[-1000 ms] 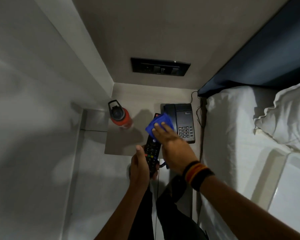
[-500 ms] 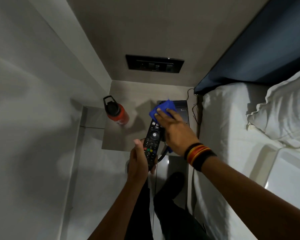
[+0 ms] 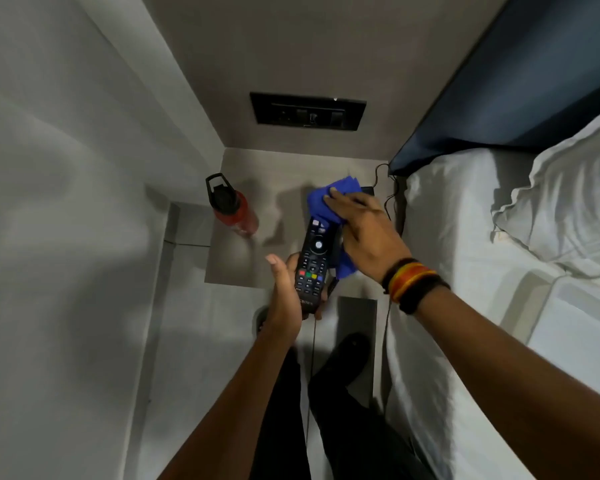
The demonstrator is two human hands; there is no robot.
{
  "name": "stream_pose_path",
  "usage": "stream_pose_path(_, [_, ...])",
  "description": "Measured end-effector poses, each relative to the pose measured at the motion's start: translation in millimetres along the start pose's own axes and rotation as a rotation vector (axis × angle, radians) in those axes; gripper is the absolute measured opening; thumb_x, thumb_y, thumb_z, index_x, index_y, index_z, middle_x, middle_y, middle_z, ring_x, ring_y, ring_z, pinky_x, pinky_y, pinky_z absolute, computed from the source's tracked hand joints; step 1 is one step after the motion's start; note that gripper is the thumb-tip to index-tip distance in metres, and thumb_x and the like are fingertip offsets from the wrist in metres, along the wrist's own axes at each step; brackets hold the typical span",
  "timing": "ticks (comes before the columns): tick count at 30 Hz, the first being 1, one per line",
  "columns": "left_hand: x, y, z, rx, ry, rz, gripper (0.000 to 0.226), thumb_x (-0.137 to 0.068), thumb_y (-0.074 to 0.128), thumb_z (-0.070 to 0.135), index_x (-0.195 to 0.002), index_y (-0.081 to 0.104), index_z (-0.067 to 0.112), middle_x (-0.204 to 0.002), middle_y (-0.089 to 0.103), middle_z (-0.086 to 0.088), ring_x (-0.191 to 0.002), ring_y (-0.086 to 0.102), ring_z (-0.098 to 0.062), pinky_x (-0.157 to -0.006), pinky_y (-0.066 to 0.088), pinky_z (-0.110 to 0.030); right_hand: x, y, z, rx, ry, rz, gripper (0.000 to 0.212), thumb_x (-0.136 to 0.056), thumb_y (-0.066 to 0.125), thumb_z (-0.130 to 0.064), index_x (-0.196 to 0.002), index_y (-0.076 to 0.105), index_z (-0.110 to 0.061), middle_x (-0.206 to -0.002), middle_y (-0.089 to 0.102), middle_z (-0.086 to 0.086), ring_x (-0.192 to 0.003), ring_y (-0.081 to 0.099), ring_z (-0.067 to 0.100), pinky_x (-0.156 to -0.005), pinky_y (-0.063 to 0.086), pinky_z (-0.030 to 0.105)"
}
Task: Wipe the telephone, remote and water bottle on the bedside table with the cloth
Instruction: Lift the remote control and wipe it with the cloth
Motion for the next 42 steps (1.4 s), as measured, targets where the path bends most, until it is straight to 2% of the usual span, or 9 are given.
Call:
stream_pose_path(3, [-4.8,-0.4,0.2,0.055,0.004,0.037,0.103,-0.089,-0.003,0.078,-0.129,0.061,0.009,-0.072,0.067,-0.013,-0.050,0.064,-0.016,-0.043,0.050,-0.024,14.8,25.6,-1.4,0.213,-0.134,-0.132,0.063,-0.083,0.054,-0.002,-0.144,0.045,-0.016,-0.152,0.042,0.005,-0.139,0.031,0.032,-0.112,0.034,0.049])
stream_pose_path(6, [-5.7,-14.2,0.9,0.134,-0.036,0.144,0.089,-0.094,-0.003,0.076,-0.118,0.067,0.027,-0.093,0.082,-0.002,-0.079,0.078,-0.014,-0.074,0.063,-0.031,73.3,59.1,-10.7,0.236,-0.205,-0.136,0.061,-0.081,0.046,-0.007,-0.141,0.050,-0.016,-0.145,0.052,0.004,-0.130,0.043,0.037,-0.097,0.046,0.053])
stream_pose_path(10, [3.4,-17.8,0.7,0.076,-0.052,0.147,0.110,-0.082,0.001,0.090,-0.136,0.060,0.014,-0.113,0.073,-0.026,-0.100,0.070,-0.037,-0.100,0.055,-0.049,135.5,82.7,-22.6,0.217,-0.268,-0.257,0.063,-0.080,0.027,-0.021,-0.134,0.057,-0.028,-0.141,0.056,-0.009,-0.126,0.047,0.029,-0.087,0.050,0.045])
stream_pose_path(14, [-0.4,-4.5,4.9,0.048,-0.013,0.111,0.087,-0.097,-0.003,0.074,-0.115,0.065,0.024,-0.094,0.076,-0.006,-0.086,0.072,-0.022,-0.088,0.058,-0.041,114.4,43.6,-9.7,-0.089,-0.129,-0.010,0.055,-0.078,0.037,-0.010,-0.124,0.067,-0.016,-0.128,0.066,0.002,-0.118,0.053,0.021,-0.098,0.047,0.043])
stream_pose_path(18, [0.9,10.7,13.6,0.053,-0.007,0.024,0.088,-0.101,-0.015,0.061,-0.110,0.065,0.026,-0.067,0.072,0.000,-0.053,0.065,-0.015,-0.045,0.050,-0.027,66.7,8.6,-7.0,-0.065,0.037,0.164,0.067,-0.074,0.046,0.008,-0.137,0.055,-0.013,-0.145,0.051,0.006,-0.125,0.044,0.027,-0.109,0.040,0.039])
stream_pose_path(28, [12.5,-18.3,-6.9,0.061,-0.107,0.087,0.082,-0.103,-0.012,0.059,-0.108,0.064,0.028,-0.098,0.076,0.000,-0.079,0.077,-0.001,-0.064,0.056,-0.008,117.9,78.1,-23.2,0.494,-0.373,-0.261,0.061,-0.079,0.041,-0.018,-0.139,0.052,-0.024,-0.148,0.049,-0.006,-0.122,0.047,0.033,-0.085,0.044,0.043])
stream_pose_path(35, [10.1,-8.5,15.5,0.113,-0.082,-0.014,0.087,-0.103,-0.019,0.052,-0.101,0.063,0.026,-0.073,0.080,0.009,-0.067,0.075,-0.003,-0.061,0.062,-0.022,74.6,26.4,-17.2,0.236,-0.114,-0.012,0.065,-0.076,0.035,-0.011,-0.137,0.055,-0.023,-0.142,0.055,-0.007,-0.114,0.047,0.027,-0.092,0.043,0.045])
stream_pose_path(39, [1.0,-15.9,16.3,0.086,-0.121,0.039,0.081,-0.102,-0.012,0.062,-0.100,0.064,0.034,-0.091,0.077,0.012,-0.090,0.071,-0.003,-0.096,0.055,-0.027,82.3,65.5,-37.4,0.387,-0.218,-0.142,0.062,-0.080,0.052,-0.009,-0.140,0.051,-0.021,-0.145,0.053,-0.002,-0.118,0.049,0.037,-0.086,0.047,0.048])
stream_pose_path(42, [-1.9,-29.7,5.2,0.034,-0.182,0.070,0.080,-0.101,-0.009,0.065,-0.099,0.064,0.032,-0.083,0.079,0.012,-0.082,0.075,-0.003,-0.073,0.057,-0.016,108.9,81.1,-43.4,0.455,-0.315,-0.236,0.060,-0.079,0.034,-0.019,-0.134,0.056,-0.028,-0.143,0.054,-0.008,-0.120,0.048,0.034,-0.081,0.046,0.046])
Point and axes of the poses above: each hand's wrist, its own x-axis away from the middle knuckle, its own y-axis out of the palm, z = x × y, the point moved 4 cm from there along -x, towards the middle knuckle
